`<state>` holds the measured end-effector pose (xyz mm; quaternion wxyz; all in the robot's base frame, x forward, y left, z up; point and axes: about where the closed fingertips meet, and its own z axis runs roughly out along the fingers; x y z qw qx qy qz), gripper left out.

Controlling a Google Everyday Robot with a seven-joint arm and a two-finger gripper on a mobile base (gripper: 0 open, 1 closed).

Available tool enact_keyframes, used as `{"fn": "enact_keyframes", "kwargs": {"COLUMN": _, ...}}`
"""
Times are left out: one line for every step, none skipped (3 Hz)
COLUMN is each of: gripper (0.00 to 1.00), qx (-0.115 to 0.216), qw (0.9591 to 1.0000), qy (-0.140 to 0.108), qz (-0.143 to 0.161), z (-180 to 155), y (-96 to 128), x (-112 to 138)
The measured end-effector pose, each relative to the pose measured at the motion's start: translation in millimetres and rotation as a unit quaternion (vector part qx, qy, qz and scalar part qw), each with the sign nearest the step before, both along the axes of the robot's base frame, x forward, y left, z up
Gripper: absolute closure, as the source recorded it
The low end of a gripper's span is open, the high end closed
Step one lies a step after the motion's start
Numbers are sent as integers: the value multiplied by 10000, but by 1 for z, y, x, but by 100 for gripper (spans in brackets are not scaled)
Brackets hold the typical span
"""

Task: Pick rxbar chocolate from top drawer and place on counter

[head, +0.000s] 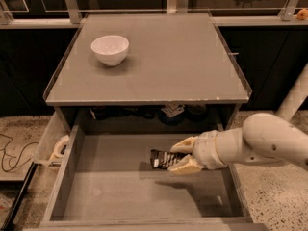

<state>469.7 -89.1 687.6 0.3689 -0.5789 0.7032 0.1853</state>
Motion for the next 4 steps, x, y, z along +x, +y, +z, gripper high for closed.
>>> {"fn": "enact_keyframes", "kwargs": {"gripper": 100, "qx": 68, "qw": 9997, "qy": -223, "qz": -18, "z": 37, "y": -25, "x": -3}}
{"fn": "enact_keyframes", "kwargs": {"gripper": 100, "qx": 22, "qw": 9983, "qy": -567, "qz": -107, "z": 98, "y": -67, "x": 8}}
{"fn": "enact_keyframes", "kwargs": {"gripper": 100, "qx": 22, "qw": 9983, "qy": -568, "qz": -106, "z": 98, "y": -67, "x": 8}}
{"fn": "enact_keyframes", "kwargs": {"gripper": 100, "qx": -66, "qw": 9958, "qy": -912, "qz": 41, "z": 131, "y": -57, "x": 29}}
